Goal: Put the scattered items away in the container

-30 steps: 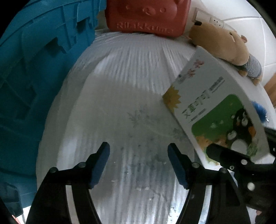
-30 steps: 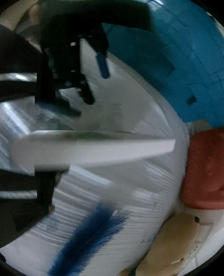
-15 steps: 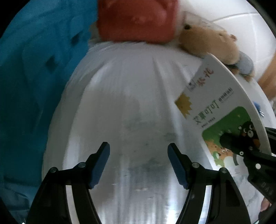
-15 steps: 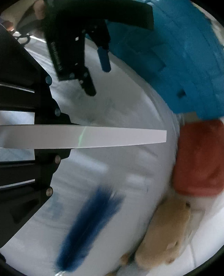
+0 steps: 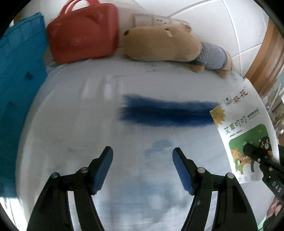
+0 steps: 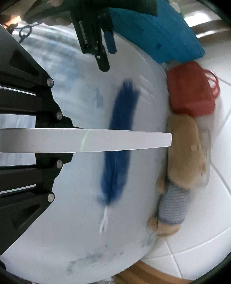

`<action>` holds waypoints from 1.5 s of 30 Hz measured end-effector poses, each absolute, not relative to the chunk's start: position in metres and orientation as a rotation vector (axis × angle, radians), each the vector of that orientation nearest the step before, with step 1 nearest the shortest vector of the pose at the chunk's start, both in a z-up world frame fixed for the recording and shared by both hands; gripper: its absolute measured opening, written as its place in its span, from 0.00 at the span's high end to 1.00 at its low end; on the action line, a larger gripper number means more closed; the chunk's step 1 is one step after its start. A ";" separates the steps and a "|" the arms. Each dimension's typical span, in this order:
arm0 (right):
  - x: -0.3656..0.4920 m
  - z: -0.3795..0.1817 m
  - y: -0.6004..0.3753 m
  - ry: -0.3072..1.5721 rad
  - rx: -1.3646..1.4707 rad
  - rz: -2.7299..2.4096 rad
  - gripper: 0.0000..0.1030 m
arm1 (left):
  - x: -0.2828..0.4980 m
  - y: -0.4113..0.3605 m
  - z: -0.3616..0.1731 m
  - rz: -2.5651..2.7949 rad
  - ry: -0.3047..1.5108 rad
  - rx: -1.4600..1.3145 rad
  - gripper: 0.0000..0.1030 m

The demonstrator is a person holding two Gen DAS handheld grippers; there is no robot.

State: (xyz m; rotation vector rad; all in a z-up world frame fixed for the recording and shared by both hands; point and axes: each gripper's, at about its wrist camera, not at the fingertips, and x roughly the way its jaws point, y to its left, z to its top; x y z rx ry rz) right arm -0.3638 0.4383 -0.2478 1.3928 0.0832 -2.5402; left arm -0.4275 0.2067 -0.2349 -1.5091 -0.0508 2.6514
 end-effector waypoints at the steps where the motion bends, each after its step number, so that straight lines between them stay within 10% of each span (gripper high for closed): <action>1: -0.369 -0.245 0.458 0.089 1.379 -2.538 0.88 | -0.429 0.223 -0.235 2.665 -0.068 -1.516 0.33; 15: -0.461 -0.240 0.648 0.085 1.287 -2.392 0.88 | -0.506 0.386 -0.283 2.810 -0.799 -1.807 0.33; 19: -0.476 -0.251 0.669 0.049 1.295 -2.357 0.88 | -0.526 0.405 -0.307 2.827 -0.745 -1.910 0.35; 22: -0.478 -0.260 0.675 0.023 1.297 -2.343 0.88 | -0.521 0.413 -0.302 2.843 -0.653 -1.861 0.61; 31: -0.456 -0.271 0.632 0.015 1.287 -2.199 0.88 | -0.434 0.359 -0.286 2.844 -0.105 -2.015 0.95; 45: -0.445 -0.281 0.613 0.163 1.288 -2.235 0.88 | -0.425 0.387 -0.284 2.846 -0.635 -1.805 0.95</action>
